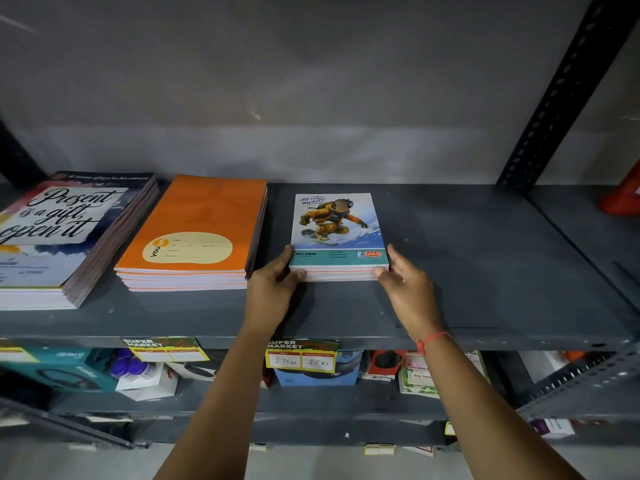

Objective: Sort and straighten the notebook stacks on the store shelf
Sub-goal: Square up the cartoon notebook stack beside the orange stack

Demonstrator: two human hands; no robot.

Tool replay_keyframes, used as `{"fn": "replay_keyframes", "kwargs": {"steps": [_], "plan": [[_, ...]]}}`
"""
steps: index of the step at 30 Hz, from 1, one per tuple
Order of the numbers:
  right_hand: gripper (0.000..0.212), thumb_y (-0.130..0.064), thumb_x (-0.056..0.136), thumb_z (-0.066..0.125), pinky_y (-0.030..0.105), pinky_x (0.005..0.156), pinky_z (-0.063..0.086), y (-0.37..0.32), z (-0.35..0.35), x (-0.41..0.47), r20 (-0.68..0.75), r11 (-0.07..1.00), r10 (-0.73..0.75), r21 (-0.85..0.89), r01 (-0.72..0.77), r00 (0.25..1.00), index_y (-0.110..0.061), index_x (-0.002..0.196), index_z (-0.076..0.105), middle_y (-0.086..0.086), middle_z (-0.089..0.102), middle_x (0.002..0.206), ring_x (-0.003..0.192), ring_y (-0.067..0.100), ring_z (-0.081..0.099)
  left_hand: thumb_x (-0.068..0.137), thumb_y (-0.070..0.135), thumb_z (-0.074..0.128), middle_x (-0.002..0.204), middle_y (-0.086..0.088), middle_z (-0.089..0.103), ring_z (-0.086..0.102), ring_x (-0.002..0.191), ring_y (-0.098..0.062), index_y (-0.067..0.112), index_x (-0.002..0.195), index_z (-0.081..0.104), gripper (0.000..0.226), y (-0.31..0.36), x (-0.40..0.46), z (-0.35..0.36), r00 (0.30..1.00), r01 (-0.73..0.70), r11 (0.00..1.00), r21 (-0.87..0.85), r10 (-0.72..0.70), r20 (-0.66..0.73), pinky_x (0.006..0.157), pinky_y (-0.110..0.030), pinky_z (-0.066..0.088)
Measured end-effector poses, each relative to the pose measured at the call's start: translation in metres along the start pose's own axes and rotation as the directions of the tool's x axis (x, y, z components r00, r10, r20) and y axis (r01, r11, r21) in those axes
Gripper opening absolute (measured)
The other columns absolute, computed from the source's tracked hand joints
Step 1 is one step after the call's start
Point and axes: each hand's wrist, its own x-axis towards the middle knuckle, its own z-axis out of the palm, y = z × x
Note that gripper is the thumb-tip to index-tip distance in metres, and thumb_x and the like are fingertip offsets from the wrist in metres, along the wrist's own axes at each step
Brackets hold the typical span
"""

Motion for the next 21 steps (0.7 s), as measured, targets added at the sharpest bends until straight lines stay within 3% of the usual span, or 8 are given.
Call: {"fn": "replay_keyframes", "kwargs": {"steps": [2,4,11,16,17,20,21], "plan": [[0.049,-0.015,0.092,0.052,0.010,0.086,0.044,0.001,0.001,0.000,-0.011,1.000,0.007,0.016,-0.007,1.000,-0.015,0.140,0.041,0.004,0.063,0.126,0.101,0.005,0.055,0.085,0.009,0.059,0.118,0.003,0.059,0.059,0.090,-0.004,0.014,0.129,0.050,0.045,-0.003,0.001,0.001,0.999,0.018,0.997,-0.074,-0.021,-0.036,0.075,-0.003,0.048],[0.046,-0.014,0.092,0.051,0.001,0.079,0.043,0.003,0.002,0.001,-0.029,1.000,0.001,0.019,-0.001,1.000,-0.015,0.138,0.043,0.005,0.064,0.126,0.100,0.005,0.056,0.085,0.008,0.059,0.112,0.006,0.059,0.057,0.086,0.002,0.013,0.126,0.053,0.041,-0.004,0.003,0.002,0.998,0.029,0.993,-0.112,-0.035,-0.052,0.069,0.000,0.048],[0.045,-0.016,0.092,0.052,0.024,0.093,0.047,0.006,0.004,0.003,-0.053,1.000,0.008,0.003,-0.008,0.999,-0.014,0.137,0.045,0.006,0.063,0.128,0.100,0.007,0.056,0.084,0.007,0.061,0.109,0.006,0.060,0.055,0.083,0.006,0.011,0.122,0.057,0.038,-0.007,0.005,0.002,0.997,0.026,0.994,-0.106,-0.034,-0.075,0.067,0.003,0.046],[0.044,-0.016,0.092,0.052,0.018,0.088,0.045,0.006,0.004,0.006,-0.060,1.000,-0.007,-0.011,0.006,0.998,-0.014,0.136,0.046,0.004,0.064,0.125,0.100,0.005,0.056,0.085,0.007,0.059,0.111,0.007,0.059,0.058,0.088,-0.004,0.009,0.123,0.056,0.038,-0.005,0.005,0.002,0.997,0.002,0.995,-0.097,-0.009,-0.072,0.077,-0.007,0.049],[0.043,-0.016,0.092,0.052,0.019,0.089,0.045,0.009,0.004,0.005,-0.071,1.000,-0.008,0.002,0.008,0.997,-0.014,0.135,0.048,0.003,0.064,0.125,0.101,0.005,0.056,0.086,0.007,0.059,0.108,0.007,0.061,0.058,0.085,-0.006,0.009,0.123,0.055,0.037,-0.007,0.004,0.003,0.997,-0.010,0.996,-0.089,0.004,-0.077,0.075,-0.009,0.049],[0.040,-0.011,0.090,0.052,0.023,0.094,0.043,0.012,0.003,0.008,-0.120,0.993,0.018,0.118,-0.003,0.993,-0.011,0.130,0.053,0.006,0.061,0.129,0.107,0.006,0.055,0.088,0.007,0.054,0.079,0.012,0.065,0.050,0.059,-0.006,0.008,0.122,0.056,0.034,-0.005,0.004,0.003,0.993,-0.060,0.998,-0.036,0.056,-0.103,0.047,-0.010,0.040],[0.040,-0.007,0.090,0.052,0.023,0.095,0.042,0.013,0.003,0.011,-0.129,0.983,0.042,0.181,-0.018,0.991,-0.008,0.130,0.053,0.009,0.060,0.130,0.109,0.008,0.054,0.089,0.007,0.053,0.079,0.008,0.067,0.049,0.055,-0.004,0.007,0.123,0.056,0.034,-0.004,0.004,0.004,0.993,-0.056,0.997,-0.044,0.051,-0.107,0.043,-0.008,0.038]]}}
